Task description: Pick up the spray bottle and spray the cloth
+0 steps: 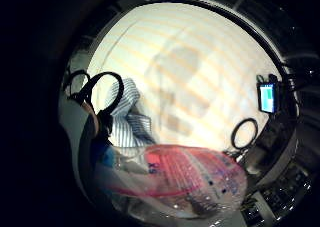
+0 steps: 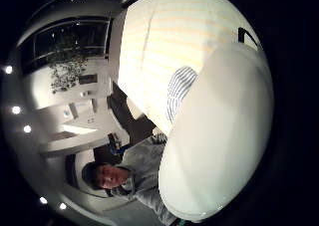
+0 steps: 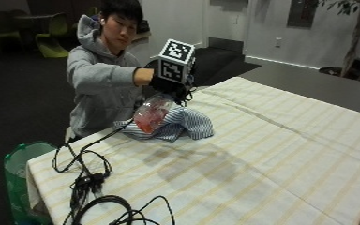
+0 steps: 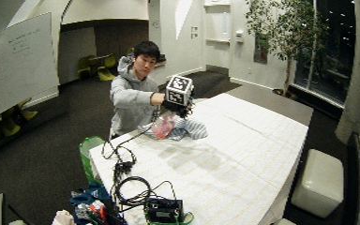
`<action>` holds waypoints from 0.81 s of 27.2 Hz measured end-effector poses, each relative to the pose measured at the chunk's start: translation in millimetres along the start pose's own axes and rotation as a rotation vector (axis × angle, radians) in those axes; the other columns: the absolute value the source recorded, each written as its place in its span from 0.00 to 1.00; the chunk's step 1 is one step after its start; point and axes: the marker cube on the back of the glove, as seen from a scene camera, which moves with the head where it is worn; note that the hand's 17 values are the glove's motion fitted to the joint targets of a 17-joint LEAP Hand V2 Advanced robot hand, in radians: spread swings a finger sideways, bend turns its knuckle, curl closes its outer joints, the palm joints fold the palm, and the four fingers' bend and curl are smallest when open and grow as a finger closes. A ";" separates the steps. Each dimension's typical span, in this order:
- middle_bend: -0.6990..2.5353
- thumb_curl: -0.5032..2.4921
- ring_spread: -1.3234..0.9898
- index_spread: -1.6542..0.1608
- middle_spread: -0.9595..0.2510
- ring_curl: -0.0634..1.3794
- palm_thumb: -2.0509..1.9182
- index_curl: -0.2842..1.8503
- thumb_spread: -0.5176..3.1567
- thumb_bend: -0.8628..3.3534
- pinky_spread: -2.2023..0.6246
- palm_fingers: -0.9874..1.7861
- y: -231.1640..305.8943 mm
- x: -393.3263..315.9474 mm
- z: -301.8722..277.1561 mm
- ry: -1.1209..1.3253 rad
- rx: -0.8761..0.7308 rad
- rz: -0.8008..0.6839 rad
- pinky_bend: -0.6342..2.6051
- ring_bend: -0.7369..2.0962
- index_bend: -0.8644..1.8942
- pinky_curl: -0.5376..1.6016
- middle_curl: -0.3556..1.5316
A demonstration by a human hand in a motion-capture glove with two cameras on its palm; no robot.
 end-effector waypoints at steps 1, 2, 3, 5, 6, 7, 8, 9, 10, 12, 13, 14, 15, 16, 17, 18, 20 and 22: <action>0.42 0.40 0.50 0.78 0.71 0.38 0.79 0.37 0.13 0.20 0.69 0.84 2.1 -1.5 -2.1 0.014 -0.004 0.003 0.31 0.49 0.40 0.44 0.46; 0.42 0.40 0.50 0.78 0.71 0.38 0.79 0.37 0.13 0.20 0.69 0.84 4.0 -2.6 -4.4 0.029 -0.006 0.006 0.31 0.49 0.40 0.44 0.46; 0.42 0.40 0.50 0.78 0.71 0.38 0.79 0.37 0.13 0.20 0.69 0.84 6.0 -3.5 -6.8 0.045 -0.008 0.010 0.31 0.49 0.40 0.45 0.46; 0.42 0.40 0.50 0.78 0.71 0.38 0.79 0.37 0.12 0.20 0.69 0.84 9.8 -5.3 -11.8 0.076 -0.012 0.019 0.31 0.49 0.40 0.45 0.46; 0.42 0.40 0.50 0.78 0.71 0.38 0.79 0.37 0.12 0.20 0.69 0.84 11.6 -6.2 -14.1 0.092 -0.015 0.024 0.31 0.49 0.40 0.45 0.46; 0.42 0.40 0.50 0.78 0.71 0.38 0.79 0.38 0.12 0.20 0.69 0.84 13.3 -7.3 -16.0 0.108 -0.019 0.028 0.31 0.49 0.40 0.45 0.46; 0.42 0.40 0.50 0.78 0.71 0.38 0.79 0.38 0.12 0.20 0.69 0.84 15.0 -8.7 -17.4 0.126 -0.023 0.032 0.31 0.49 0.40 0.45 0.46; 0.42 0.40 0.50 0.78 0.71 0.38 0.79 0.38 0.12 0.20 0.69 0.84 16.7 -10.5 -18.3 0.142 -0.028 0.033 0.31 0.49 0.40 0.45 0.46; 0.42 0.40 0.50 0.78 0.71 0.38 0.79 0.38 0.12 0.20 0.69 0.84 18.3 -12.4 -18.5 0.158 -0.033 0.032 0.31 0.49 0.40 0.45 0.46; 0.42 0.40 0.50 0.78 0.71 0.38 0.79 0.38 0.12 0.20 0.69 0.84 21.3 -17.3 -17.1 0.179 -0.045 0.019 0.31 0.49 0.40 0.45 0.46; 0.42 0.40 0.50 0.78 0.71 0.38 0.79 0.38 0.12 0.20 0.69 0.84 22.7 -20.1 -15.4 0.184 -0.052 0.009 0.31 0.49 0.40 0.45 0.46; 0.42 0.40 0.50 0.78 0.71 0.38 0.79 0.38 0.12 0.20 0.69 0.84 24.1 -23.0 -13.2 0.187 -0.060 -0.002 0.31 0.49 0.40 0.45 0.46; 0.42 0.40 0.50 0.78 0.71 0.38 0.79 0.38 0.12 0.20 0.69 0.84 25.4 -25.7 -10.1 0.190 -0.069 -0.014 0.31 0.49 0.40 0.45 0.46; 0.42 0.41 0.50 0.78 0.71 0.38 0.79 0.38 0.12 0.20 0.69 0.84 26.5 -28.2 -5.7 0.196 -0.078 -0.024 0.31 0.49 0.40 0.45 0.46; 0.42 0.41 0.50 0.78 0.71 0.38 0.79 0.38 0.12 0.20 0.69 0.84 27.3 -30.1 0.4 0.206 -0.088 -0.032 0.31 0.49 0.40 0.45 0.46; 0.42 0.41 0.50 0.78 0.71 0.38 0.79 0.38 0.12 0.20 0.69 0.84 27.6 -31.3 8.5 0.218 -0.099 -0.038 0.31 0.49 0.40 0.45 0.46; 0.42 0.41 0.50 0.78 0.71 0.38 0.79 0.38 0.12 0.20 0.69 0.84 26.7 -30.5 30.0 0.241 -0.129 -0.045 0.31 0.49 0.40 0.45 0.46; 0.42 0.41 0.50 0.78 0.71 0.38 0.79 0.38 0.12 0.20 0.69 0.84 23.9 -24.7 54.5 0.256 -0.162 -0.048 0.31 0.49 0.40 0.45 0.46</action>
